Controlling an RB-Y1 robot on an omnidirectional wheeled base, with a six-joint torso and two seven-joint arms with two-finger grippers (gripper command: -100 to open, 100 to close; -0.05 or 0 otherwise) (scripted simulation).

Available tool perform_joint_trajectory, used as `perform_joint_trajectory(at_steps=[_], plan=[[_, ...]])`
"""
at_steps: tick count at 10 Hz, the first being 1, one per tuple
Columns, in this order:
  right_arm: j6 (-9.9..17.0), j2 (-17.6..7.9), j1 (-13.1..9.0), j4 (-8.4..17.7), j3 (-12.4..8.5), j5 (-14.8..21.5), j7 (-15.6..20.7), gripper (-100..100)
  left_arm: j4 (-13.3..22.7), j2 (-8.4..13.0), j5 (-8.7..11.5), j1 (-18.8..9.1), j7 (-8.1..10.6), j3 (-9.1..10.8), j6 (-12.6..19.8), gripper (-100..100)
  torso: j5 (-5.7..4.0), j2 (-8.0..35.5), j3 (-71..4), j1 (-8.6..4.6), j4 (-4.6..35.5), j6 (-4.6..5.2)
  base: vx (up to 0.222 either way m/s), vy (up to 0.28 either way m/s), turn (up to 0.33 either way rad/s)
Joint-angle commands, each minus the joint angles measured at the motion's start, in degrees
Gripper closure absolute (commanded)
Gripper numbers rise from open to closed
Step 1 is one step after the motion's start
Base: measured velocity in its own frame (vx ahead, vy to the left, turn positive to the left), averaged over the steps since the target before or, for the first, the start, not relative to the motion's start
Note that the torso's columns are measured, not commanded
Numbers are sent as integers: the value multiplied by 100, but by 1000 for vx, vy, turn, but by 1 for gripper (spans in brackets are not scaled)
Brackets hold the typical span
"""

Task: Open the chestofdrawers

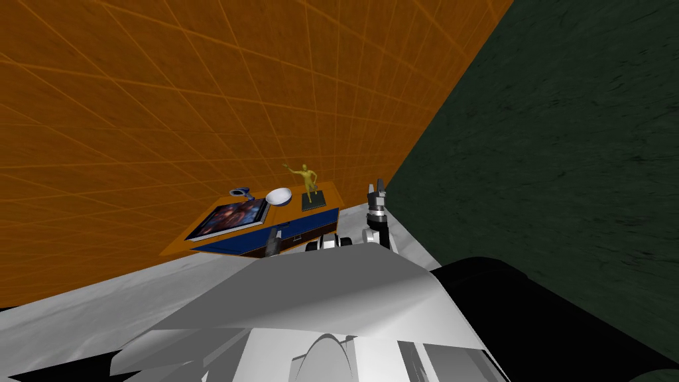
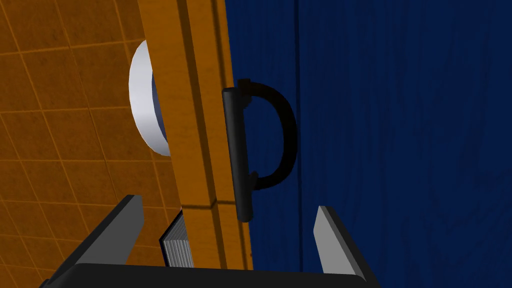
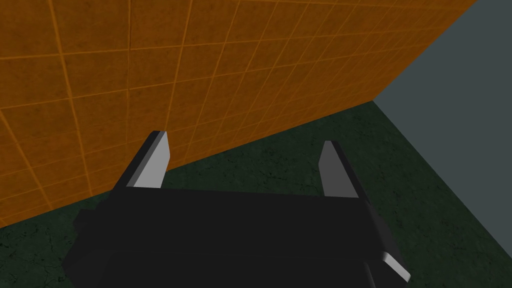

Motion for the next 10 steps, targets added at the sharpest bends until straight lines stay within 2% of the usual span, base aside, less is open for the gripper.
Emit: perform_joint_trajectory(at_steps=[1,3,4,8,10], plan=[[0,0,0,0,0,0,0,0,-80,-319,11,-16,17,7,67,-100,0,0,0,3,0,0,-5,-16,1],[0,0,0,0,0,0,0,0,-123,-551,14,-13,21,8,92,-100,1,0,-1,6,0,0,-1,-4,1],[0,0,0,0,0,0,0,0,-139,-488,10,-2,14,4,104,-100,1,0,0,5,0,0,0,0,0],[0,0,0,0,0,0,0,0,-289,-418,138,-283,-12,189,542,-100,0,5,3,0,2,0,-27,-11,-71],[0,0,0,0,0,0,0,0,-283,-411,144,-300,-11,196,540,-100,0,1,0,2,0,-1,-20,-6,-35]])
